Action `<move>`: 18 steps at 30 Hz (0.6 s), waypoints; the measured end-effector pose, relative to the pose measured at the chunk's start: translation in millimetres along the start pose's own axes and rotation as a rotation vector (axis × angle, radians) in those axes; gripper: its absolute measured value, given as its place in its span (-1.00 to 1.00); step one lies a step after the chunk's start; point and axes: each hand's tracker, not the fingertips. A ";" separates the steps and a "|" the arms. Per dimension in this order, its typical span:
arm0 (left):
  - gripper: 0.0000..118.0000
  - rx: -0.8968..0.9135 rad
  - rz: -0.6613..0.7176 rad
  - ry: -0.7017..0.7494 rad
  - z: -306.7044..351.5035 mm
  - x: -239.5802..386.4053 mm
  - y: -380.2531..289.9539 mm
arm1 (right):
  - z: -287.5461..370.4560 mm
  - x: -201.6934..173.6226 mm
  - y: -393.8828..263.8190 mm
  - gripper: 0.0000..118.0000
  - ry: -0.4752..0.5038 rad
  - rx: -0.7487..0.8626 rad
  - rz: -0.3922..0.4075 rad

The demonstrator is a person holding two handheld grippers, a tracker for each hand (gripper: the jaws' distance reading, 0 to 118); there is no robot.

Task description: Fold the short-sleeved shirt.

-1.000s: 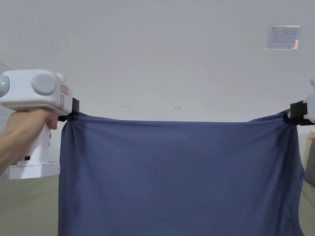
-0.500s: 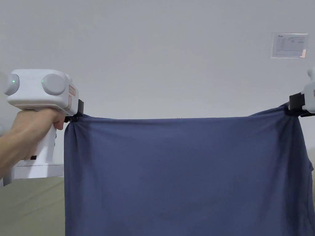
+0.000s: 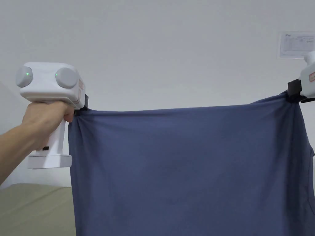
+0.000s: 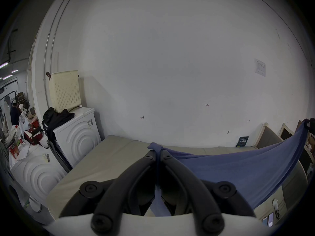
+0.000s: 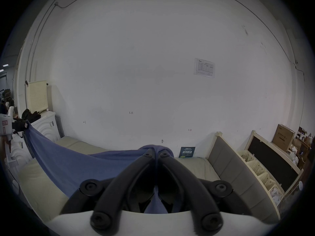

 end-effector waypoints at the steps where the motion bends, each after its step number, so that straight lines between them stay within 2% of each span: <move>1: -0.97 -0.002 0.001 0.001 -6.1 0.5 0.8 | -6.7 -0.4 2.0 -0.94 0.001 0.001 -0.006; 10: -0.97 -0.014 -0.007 0.025 -68.6 13.7 0.0 | -70.1 -4.1 -12.2 -0.94 0.000 -0.026 -0.037; 15: -0.97 -0.066 -0.036 0.039 -102.5 22.0 -34.3 | -101.6 -6.2 -50.6 -0.94 0.005 -0.100 -0.025; 18: -0.97 -0.117 -0.031 0.031 -122.0 22.2 -70.8 | -109.7 -8.1 -96.0 -0.94 0.021 -0.129 -0.028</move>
